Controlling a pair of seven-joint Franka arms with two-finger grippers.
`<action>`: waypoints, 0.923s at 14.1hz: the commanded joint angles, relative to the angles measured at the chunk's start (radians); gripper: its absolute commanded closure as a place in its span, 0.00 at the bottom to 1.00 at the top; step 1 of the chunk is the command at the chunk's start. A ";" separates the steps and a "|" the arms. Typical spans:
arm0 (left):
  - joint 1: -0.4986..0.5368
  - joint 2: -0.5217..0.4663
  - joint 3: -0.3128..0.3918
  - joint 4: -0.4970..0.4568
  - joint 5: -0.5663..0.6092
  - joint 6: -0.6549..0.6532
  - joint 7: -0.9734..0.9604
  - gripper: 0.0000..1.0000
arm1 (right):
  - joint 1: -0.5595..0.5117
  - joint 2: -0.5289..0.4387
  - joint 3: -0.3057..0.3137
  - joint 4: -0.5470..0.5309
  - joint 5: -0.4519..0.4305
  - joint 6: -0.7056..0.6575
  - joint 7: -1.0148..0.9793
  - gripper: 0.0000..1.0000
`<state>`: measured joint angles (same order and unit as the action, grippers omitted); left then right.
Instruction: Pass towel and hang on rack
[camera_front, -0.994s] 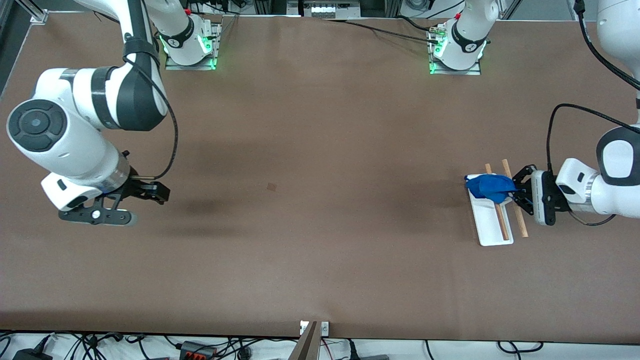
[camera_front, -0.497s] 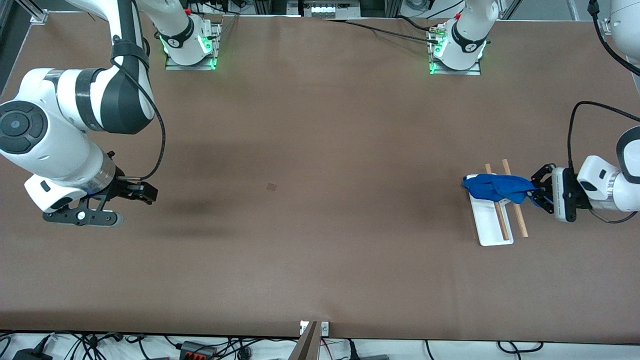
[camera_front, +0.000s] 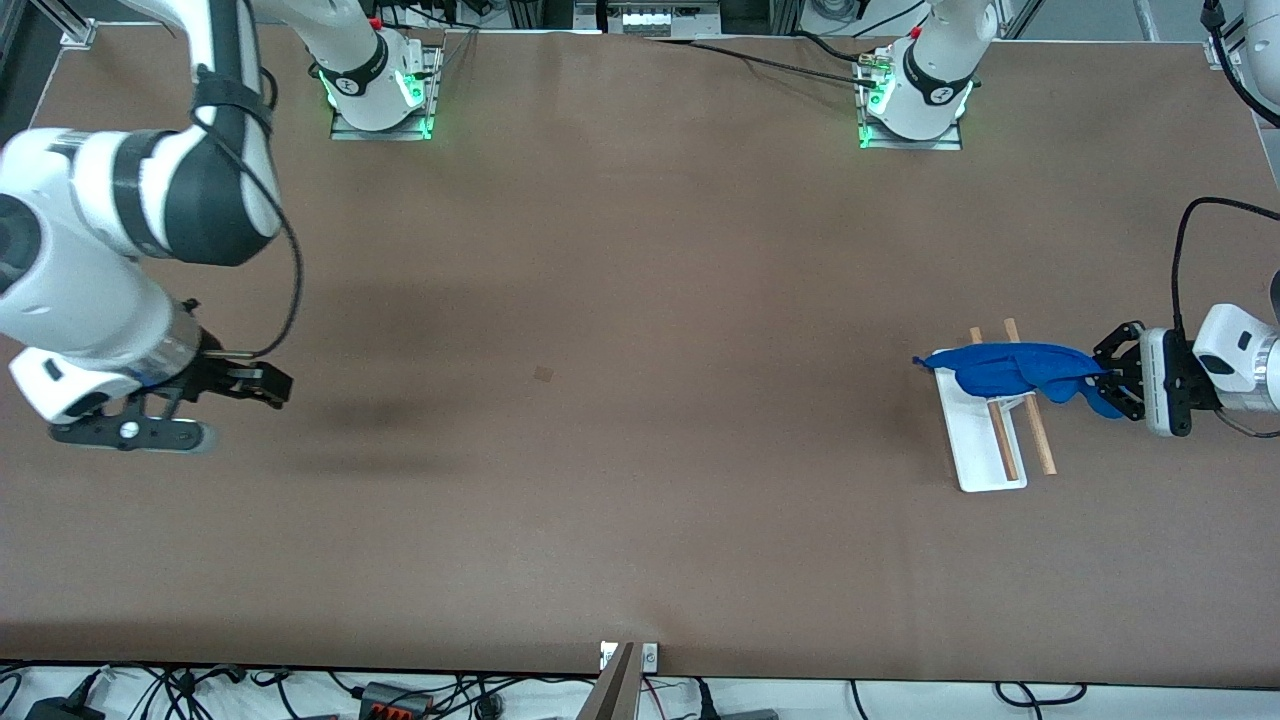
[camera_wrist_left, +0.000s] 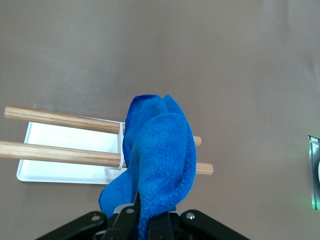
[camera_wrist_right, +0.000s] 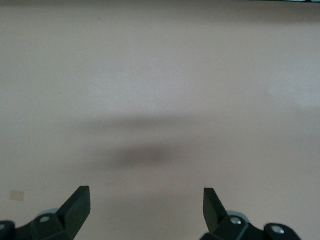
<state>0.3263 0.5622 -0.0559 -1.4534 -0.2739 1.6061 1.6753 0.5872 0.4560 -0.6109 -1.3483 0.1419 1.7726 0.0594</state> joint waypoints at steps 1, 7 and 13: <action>0.019 0.027 -0.010 0.024 0.019 -0.020 0.020 0.93 | -0.179 -0.091 0.175 -0.003 -0.005 -0.050 -0.018 0.00; 0.023 0.039 -0.009 0.025 0.021 -0.020 0.046 0.89 | -0.548 -0.161 0.549 -0.003 -0.131 -0.067 -0.021 0.00; 0.037 0.051 -0.010 0.022 0.019 -0.020 0.078 0.93 | -0.592 -0.214 0.592 -0.035 -0.160 -0.142 -0.023 0.00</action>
<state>0.3467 0.6017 -0.0553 -1.4534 -0.2739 1.6056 1.7261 0.0146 0.2819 -0.0456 -1.3505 0.0144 1.6732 0.0407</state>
